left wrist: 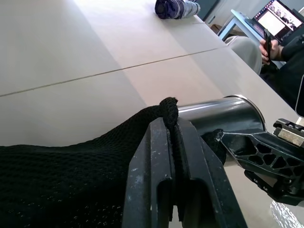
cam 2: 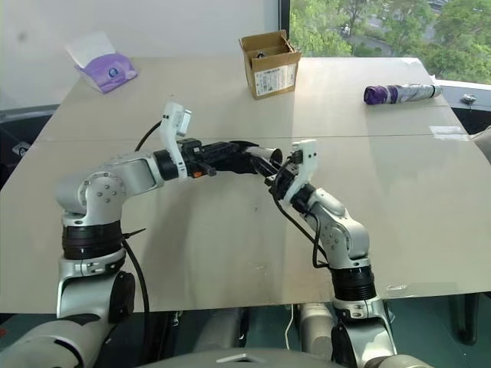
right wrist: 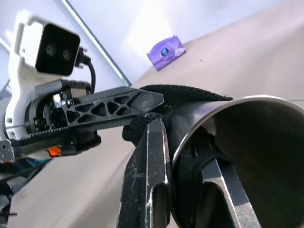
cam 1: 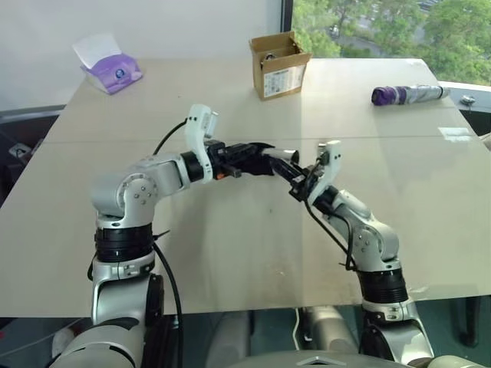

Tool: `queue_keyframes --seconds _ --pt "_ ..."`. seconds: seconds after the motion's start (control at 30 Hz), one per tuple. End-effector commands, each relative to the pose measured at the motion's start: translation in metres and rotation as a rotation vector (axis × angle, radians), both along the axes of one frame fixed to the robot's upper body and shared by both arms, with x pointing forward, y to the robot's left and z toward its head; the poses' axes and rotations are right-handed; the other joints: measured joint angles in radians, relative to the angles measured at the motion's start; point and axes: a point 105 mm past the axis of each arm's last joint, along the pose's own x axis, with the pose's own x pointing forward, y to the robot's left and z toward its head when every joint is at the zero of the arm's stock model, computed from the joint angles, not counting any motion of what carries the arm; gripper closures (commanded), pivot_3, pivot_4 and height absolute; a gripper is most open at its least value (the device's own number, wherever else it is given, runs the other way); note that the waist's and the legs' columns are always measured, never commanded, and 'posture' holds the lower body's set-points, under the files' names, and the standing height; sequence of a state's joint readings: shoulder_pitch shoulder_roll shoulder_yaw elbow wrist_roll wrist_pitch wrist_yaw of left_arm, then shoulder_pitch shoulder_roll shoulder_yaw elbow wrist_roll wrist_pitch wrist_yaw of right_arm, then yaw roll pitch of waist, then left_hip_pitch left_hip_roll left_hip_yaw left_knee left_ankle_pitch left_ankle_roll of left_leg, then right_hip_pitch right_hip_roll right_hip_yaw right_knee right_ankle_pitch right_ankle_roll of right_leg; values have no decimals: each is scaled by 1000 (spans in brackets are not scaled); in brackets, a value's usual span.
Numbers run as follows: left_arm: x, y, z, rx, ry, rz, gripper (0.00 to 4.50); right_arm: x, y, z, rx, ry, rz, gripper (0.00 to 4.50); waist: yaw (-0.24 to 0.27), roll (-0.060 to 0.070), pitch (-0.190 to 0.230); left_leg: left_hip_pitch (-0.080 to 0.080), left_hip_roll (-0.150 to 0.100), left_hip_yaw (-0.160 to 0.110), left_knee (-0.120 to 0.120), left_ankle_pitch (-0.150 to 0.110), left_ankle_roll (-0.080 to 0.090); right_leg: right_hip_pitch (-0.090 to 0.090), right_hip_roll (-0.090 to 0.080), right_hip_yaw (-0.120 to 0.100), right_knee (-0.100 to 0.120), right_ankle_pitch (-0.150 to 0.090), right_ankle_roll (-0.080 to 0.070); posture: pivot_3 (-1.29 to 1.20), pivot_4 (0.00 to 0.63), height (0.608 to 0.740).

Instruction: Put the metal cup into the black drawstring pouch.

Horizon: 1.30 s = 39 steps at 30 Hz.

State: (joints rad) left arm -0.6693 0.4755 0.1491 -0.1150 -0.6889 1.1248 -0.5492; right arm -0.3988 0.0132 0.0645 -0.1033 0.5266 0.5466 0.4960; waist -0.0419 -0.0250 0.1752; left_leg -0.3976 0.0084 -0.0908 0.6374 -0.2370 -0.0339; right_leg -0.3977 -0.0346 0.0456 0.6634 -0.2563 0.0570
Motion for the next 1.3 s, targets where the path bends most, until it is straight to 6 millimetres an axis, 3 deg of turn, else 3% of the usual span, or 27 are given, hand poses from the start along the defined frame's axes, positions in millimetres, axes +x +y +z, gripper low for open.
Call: queue_keyframes --seconds 0.03,0.2,0.5,0.67,0.8,1.1,1.3 --pt "-4 -4 20 22 -135 -33 4500 -4 6 0 -43 -24 26 4447 0 0 0 0 0 0 0 0 0 0 0 0 0 0 0 0 150 740" --pt "-10 6 9 131 -182 -79 4500 -2 -8 0 82 107 39 4447 -2 0 0 0 0 0 0 0 0 0 0 0 0 0 0 0 150 740" --pt "-13 33 -11 299 -230 -117 4500 -2 -14 -2 127 171 70 4447 2 1 0 0 0 1 -1 -1 1 0 0 0 -1 0 0 0 150 740" --pt "-12 29 -5 288 -251 -128 4500 -6 -6 -1 84 149 99 4447 -2 1 0 0 1 1 -1 -1 1 0 1 0 0 0 0 0 150 740" --pt "-14 16 3 172 -207 -115 4500 -8 8 3 73 113 119 4447 -1 0 0 0 1 1 -1 -1 1 0 1 0 0 0 0 0 150 740" --pt "-22 4 -3 161 -178 -133 4500 -9 20 10 105 85 134 4447 -1 1 0 0 1 0 -1 -1 1 0 1 0 0 0 0 0 150 740" --pt "-23 -4 2 92 -170 -135 4500 -3 39 -2 -20 -37 82 4447 -2 0 0 0 1 1 -1 -1 1 0 1 0 0 0 0 0 150 740"
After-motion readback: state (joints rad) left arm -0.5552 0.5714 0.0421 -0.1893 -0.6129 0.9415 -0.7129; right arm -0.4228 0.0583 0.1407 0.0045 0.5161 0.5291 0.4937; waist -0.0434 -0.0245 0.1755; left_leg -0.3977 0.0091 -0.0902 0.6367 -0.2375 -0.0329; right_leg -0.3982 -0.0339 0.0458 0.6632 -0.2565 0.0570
